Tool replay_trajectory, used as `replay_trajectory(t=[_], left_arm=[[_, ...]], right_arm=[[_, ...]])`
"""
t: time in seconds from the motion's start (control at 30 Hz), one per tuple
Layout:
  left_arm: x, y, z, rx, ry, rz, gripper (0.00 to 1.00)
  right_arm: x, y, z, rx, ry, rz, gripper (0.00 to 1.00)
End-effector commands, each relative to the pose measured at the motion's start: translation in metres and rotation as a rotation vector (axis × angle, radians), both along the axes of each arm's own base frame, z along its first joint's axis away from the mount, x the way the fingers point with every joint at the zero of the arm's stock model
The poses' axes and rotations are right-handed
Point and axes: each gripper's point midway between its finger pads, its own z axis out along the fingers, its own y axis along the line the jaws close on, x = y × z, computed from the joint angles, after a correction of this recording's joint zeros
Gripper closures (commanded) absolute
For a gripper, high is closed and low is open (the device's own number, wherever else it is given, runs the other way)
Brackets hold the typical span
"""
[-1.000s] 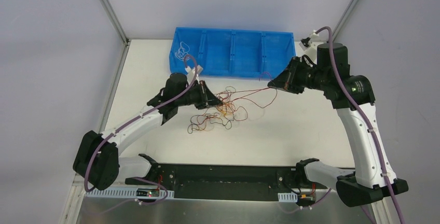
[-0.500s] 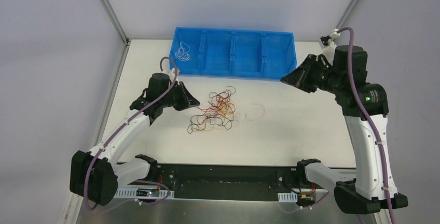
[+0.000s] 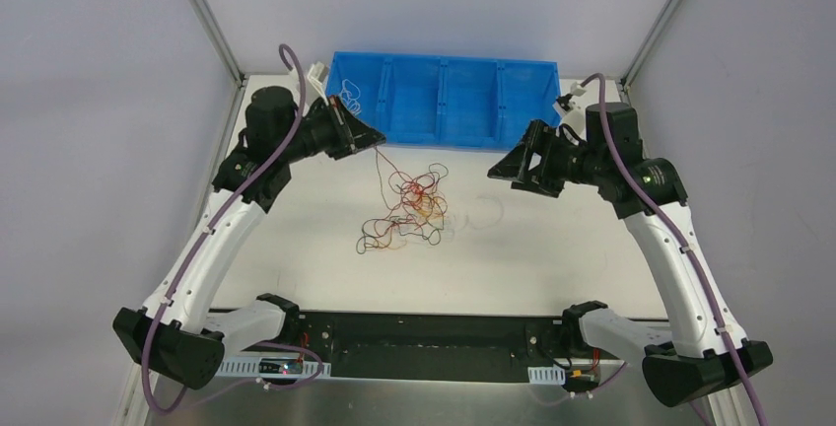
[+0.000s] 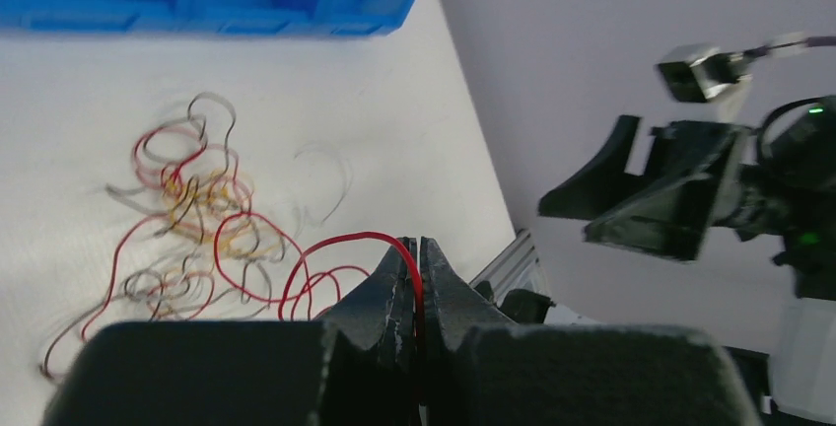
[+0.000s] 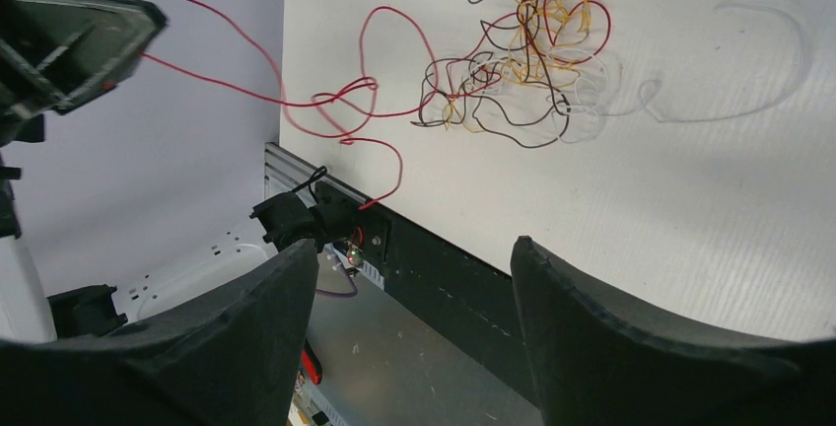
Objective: Untangle the cables
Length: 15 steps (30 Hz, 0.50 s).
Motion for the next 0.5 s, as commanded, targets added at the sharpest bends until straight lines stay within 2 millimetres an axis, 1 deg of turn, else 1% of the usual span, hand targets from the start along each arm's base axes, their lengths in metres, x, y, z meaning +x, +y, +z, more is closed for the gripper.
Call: replay_trajectory(t=[0.0, 0.07, 0.2, 0.33, 0.47], left_arm=[[0.003, -0.006, 0.074, -0.062, -0.142, -0.019, 1.0], [0.012, -0.006, 0.092, -0.062, -0.18, -0.001, 1.0], [0.039, -0.007, 0.106, -0.039, -0.214, 0.049, 1.0], [0.078, -0.009, 0.108, 0.009, -0.243, 0.097, 1.0], [0.124, -0.007, 0.102, 0.093, -0.275, 0.168, 1.0]], right_arm=[[0.004, 0.007, 0.005, 0.027, -0.036, 0.01, 0.25], [0.002, 0.007, 0.001, 0.026, -0.029, 0.01, 0.24], [-0.001, 0.004, -0.009, 0.01, -0.017, 0.001, 0.21], [-0.002, -0.001, -0.015, -0.019, -0.016, -0.008, 0.14], [-0.001, -0.006, -0.02, -0.057, -0.018, -0.022, 0.05]])
